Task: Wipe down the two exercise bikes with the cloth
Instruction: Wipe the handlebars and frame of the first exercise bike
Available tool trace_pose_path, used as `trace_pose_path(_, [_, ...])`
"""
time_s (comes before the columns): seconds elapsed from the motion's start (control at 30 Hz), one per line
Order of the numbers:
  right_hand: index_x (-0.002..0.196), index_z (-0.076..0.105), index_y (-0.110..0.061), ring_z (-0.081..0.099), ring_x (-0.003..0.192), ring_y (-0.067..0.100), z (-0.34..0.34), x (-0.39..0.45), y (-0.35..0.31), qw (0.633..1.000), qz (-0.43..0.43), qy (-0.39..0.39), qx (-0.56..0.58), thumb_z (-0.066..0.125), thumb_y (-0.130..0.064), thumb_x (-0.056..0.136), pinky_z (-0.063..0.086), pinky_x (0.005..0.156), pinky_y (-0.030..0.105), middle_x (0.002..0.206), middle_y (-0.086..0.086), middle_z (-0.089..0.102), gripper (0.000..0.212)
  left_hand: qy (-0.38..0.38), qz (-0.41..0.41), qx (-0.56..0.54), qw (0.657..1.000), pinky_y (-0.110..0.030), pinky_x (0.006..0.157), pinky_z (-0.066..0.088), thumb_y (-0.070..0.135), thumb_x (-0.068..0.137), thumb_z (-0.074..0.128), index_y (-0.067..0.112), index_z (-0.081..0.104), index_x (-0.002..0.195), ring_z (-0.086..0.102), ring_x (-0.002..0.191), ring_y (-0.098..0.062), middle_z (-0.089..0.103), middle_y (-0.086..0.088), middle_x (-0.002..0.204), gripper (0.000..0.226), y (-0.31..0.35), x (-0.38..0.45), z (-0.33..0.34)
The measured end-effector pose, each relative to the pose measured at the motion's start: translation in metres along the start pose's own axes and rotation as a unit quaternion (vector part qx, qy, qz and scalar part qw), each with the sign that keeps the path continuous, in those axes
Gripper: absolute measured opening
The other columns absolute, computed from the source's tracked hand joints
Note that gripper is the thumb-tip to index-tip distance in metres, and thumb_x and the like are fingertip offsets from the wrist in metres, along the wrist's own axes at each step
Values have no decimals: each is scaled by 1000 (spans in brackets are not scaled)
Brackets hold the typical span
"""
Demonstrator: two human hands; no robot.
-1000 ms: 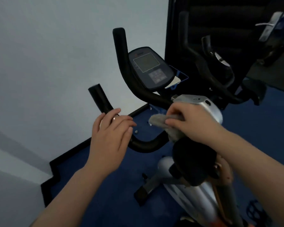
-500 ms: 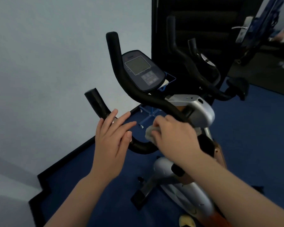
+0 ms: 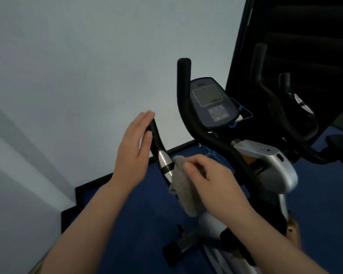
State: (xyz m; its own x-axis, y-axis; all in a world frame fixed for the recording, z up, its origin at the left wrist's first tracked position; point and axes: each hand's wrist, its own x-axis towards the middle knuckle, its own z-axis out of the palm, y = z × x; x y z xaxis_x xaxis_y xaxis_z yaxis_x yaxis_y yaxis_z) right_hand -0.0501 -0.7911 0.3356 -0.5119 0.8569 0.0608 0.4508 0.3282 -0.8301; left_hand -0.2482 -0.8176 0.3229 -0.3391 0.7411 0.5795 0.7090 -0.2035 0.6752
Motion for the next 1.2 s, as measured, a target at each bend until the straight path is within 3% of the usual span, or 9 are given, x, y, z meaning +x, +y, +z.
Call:
trace_pose_path(0.07, [109,66,-43,58,97,-9,-7,-5,6,995,21,-26,98,54,-35,96,45,73,5,101,-23,65,20,-7,-4,1,1000,-26,117,26,14,104,38,14,47,142,35,139,-4,46,5,146,40,-1,1,-2])
trace_pose_path(0.13, [115,62,-45,51,105,-10,-6,-10,12,996,7,-34,86,57,-31,94,40,81,3,108,-26,59,25,-6,-19,-8,1000,-28,117,27,14,103,38,14,47,143,36,139,-6,46,4,146,40,0,0,-1])
trace_pose_path(0.27, [145,30,-40,42,121,-6,20,-12,2,996,-6,-79,27,43,-40,100,37,102,19,136,-24,40,47,10,-33,-27,999,-31,118,26,16,103,37,15,45,144,34,140,-6,43,4,148,42,3,-4,7])
trace_pose_path(0.37, [153,11,-34,45,124,4,41,-6,-14,997,13,-77,25,32,-40,103,37,104,24,147,-14,36,54,5,-32,-38,999,-31,119,24,15,103,35,18,43,144,33,141,-6,42,5,149,42,1,-5,7])
trace_pose_path(0.47, [150,21,-21,47,123,12,53,23,-30,998,-23,-25,44,28,-35,105,39,99,25,149,-2,35,48,-2,-22,-43,999,-29,118,25,7,104,34,20,43,141,35,140,-6,43,6,147,41,-3,-2,3])
trace_pose_path(0.6, [153,14,-30,47,122,14,63,39,-33,998,-20,-3,57,27,-39,105,37,90,23,148,-3,32,51,7,-20,-67,997,-32,115,32,0,102,34,14,51,137,43,134,-11,52,0,141,41,-8,2,-1])
trace_pose_path(0.9, [141,37,-30,55,115,12,69,82,-41,981,-67,24,181,30,-32,106,47,99,37,131,0,52,36,-1,-52,-99,994,-10,93,43,-2,97,37,23,60,130,58,113,3,62,18,125,47,-10,9,-15])
trace_pose_path(1.1, [130,40,-30,57,108,12,61,87,-29,981,-104,-11,160,35,-31,105,48,94,36,121,2,55,26,-39,-66,-113,991,-17,103,41,3,99,40,24,59,132,53,124,0,61,15,131,44,-7,12,-23])
trace_pose_path(1.2, [138,39,-26,56,114,15,60,98,-41,979,-119,-24,164,33,-33,105,47,99,36,126,4,55,35,-60,-82,-156,983,-22,106,41,3,102,40,18,55,136,51,128,-4,58,7,137,41,-4,11,-24])
